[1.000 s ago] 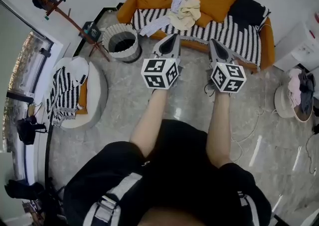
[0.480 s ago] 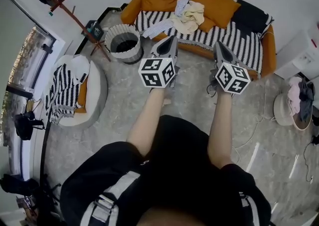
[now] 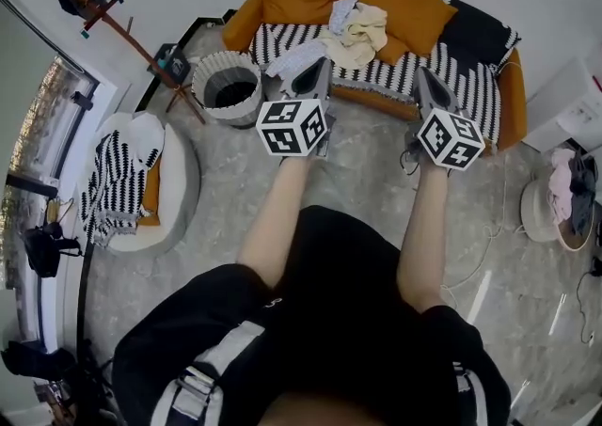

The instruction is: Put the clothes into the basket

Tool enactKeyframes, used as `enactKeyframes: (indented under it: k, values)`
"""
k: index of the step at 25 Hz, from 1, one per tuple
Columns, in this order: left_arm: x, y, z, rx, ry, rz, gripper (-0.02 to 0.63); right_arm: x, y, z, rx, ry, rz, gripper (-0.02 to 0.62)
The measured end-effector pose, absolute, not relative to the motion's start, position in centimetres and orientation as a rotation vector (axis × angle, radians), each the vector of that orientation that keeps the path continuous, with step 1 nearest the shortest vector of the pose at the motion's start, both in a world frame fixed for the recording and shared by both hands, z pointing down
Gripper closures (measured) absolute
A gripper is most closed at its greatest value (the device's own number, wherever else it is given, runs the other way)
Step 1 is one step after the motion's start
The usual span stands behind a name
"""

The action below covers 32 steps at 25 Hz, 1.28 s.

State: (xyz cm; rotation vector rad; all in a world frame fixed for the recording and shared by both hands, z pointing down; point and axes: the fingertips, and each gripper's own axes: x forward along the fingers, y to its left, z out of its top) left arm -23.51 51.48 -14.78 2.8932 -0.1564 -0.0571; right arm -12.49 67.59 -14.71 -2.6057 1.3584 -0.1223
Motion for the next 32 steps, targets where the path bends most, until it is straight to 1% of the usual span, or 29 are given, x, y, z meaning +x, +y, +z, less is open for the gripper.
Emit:
enactKeyframes:
  k: [5,10,14,17,21,26,32]
  values:
    - [-18.8,45.0,-12.3,2.84,-0.204,-0.04,0.597,-8.1,62.4,-13.0,-2.613,1.392,-0.147,0.583]
    - [-11.8,38.4,-11.2,2.814,-0.207,0.021,0.597,-1.0,56.0,-12.0,-2.612,1.363,-0.211,0.582]
    - [-5.7,31.8,-10.5,2.792,-0.204,0.081,0.597,4.1,48.3,-11.8,-2.595,1.401,-0.248,0.583]
    - [-1.0,26.9,-9.2,2.755,-0.214,0.128,0.597,7.5,42.3,-10.7,-2.592,1.473,-0.307,0.582]
    - [4.6,22.1,-7.0,2.72,-0.194,0.205,0.597,13.2,37.7,-9.1,-2.603,1.422,-0.393,0.581]
    - [9.1,17.5,-4.4,2.667,-0.194,0.268,0.597,18.4,34.0,-7.2,-2.613,1.363,-0.477,0.581]
    - [12.2,15.6,-0.9,2.598,-0.194,0.344,0.597,20.9,32.4,-4.0,-2.618,1.34,-0.59,0.582]
